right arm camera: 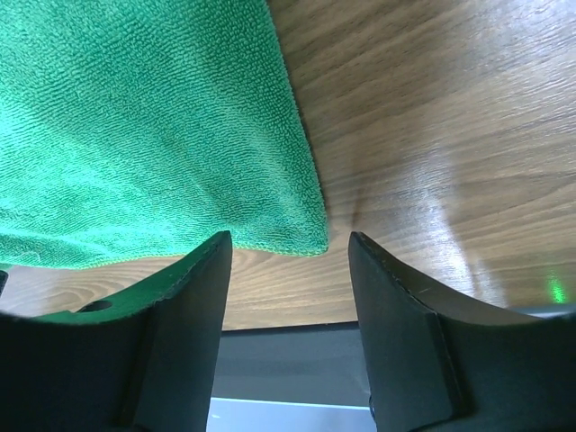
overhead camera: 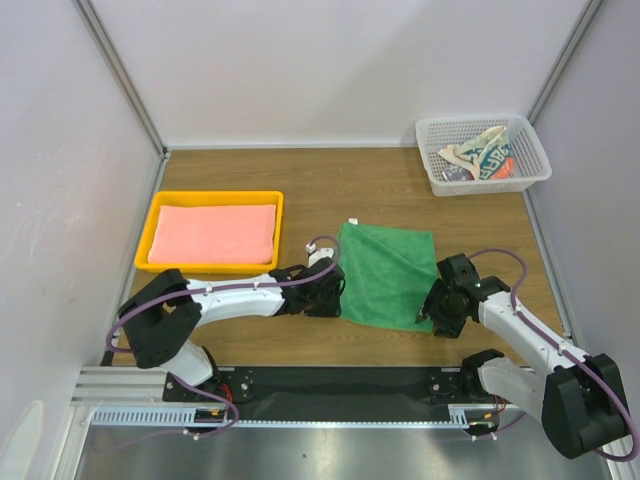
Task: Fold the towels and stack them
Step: Fold the towel
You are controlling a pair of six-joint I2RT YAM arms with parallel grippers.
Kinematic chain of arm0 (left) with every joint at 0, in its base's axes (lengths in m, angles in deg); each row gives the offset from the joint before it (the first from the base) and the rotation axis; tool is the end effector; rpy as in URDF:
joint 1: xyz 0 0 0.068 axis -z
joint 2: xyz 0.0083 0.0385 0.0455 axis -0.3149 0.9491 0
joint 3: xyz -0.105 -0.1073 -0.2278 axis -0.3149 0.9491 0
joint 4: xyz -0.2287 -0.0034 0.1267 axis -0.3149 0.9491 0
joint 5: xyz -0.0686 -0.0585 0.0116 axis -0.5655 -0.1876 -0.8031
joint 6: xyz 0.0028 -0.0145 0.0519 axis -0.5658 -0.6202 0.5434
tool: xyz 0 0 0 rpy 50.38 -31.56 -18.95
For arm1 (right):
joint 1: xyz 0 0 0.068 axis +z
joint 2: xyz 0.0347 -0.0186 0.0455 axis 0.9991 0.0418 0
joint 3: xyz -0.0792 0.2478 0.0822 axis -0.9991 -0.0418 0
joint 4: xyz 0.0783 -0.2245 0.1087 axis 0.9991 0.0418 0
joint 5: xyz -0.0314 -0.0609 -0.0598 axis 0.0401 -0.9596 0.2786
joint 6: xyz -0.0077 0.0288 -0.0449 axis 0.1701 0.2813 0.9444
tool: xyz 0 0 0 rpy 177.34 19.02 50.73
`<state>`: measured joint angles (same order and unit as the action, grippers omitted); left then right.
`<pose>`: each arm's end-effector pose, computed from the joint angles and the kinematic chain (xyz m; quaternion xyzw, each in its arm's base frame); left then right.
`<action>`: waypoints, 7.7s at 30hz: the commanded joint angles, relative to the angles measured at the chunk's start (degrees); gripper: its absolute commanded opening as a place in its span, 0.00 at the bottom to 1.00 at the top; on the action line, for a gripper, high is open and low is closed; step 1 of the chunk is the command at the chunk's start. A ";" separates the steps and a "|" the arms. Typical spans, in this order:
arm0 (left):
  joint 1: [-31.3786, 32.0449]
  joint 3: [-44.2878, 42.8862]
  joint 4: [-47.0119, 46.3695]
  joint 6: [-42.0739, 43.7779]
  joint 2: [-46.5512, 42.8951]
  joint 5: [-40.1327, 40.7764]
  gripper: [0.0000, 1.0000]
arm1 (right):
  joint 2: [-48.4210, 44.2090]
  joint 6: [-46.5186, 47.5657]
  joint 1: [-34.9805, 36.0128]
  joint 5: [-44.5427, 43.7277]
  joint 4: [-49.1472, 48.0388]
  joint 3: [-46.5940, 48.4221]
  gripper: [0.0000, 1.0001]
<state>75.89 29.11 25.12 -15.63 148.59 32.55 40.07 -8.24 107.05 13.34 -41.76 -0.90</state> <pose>0.1620 -0.2451 0.1656 0.0431 0.9612 -0.1712 0.2118 0.1466 0.0537 0.1660 0.2400 0.9592 0.1025 0.1090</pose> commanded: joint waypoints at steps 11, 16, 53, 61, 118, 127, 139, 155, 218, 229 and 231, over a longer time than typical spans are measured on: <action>0.29 0.42 -4.07 -0.15 -0.11 -0.58 0.09 | 0.14 -1.69 0.60 -1.47 -1.12 -1.15 0.44; 0.29 -0.63 -2.58 0.21 -1.60 0.38 0.00 | -0.21 -2.31 1.04 -1.38 -1.38 -1.33 0.29; -0.41 0.68 -2.04 1.79 -7.41 5.58 0.00 | -7.24 -1.70 0.51 -7.80 22.61 13.44 0.07; 0.55 3.58 -3.81 5.57 -7.67 -1.38 0.00 | -5.04 -0.55 0.42 -6.57 24.02 16.33 0.47; -1.99 7.10 -5.92 2.84 -3.80 -1.56 0.00 | -2.93 -3.80 2.71 3.54 3.45 -1.33 0.32; -1.99 8.50 2.69 2.85 -8.37 1.88 0.00 | -0.21 -0.55 3.14 5.12 5.56 -1.50 0.02; 1.52 12.29 9.72 1.96 -17.77 -3.39 0.03 | 3.13 2.79 6.57 8.73 10.83 3.14 0.08; -15.17 -18.01 10.89 20.77 -8.32 1.61 0.84 | 23.95 16.58 -7.13 5.22 -0.11 38.73 0.59; -20.27 -20.32 -6.09 22.27 21.86 0.29 0.00 | 42.95 25.99 -15.13 2.04 -9.55 40.86 0.00; -20.54 -21.55 -6.09 23.41 22.21 -0.58 0.01 | 45.93 26.08 -17.33 6.62 -14.30 40.15 0.00; -20.54 -21.90 -6.18 24.11 21.95 -0.84 0.04 | 46.99 26.78 -17.42 6.01 -14.39 41.64 0.02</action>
<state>56.24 7.49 17.65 6.25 170.60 31.04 85.82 17.53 90.26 20.01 -53.73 39.19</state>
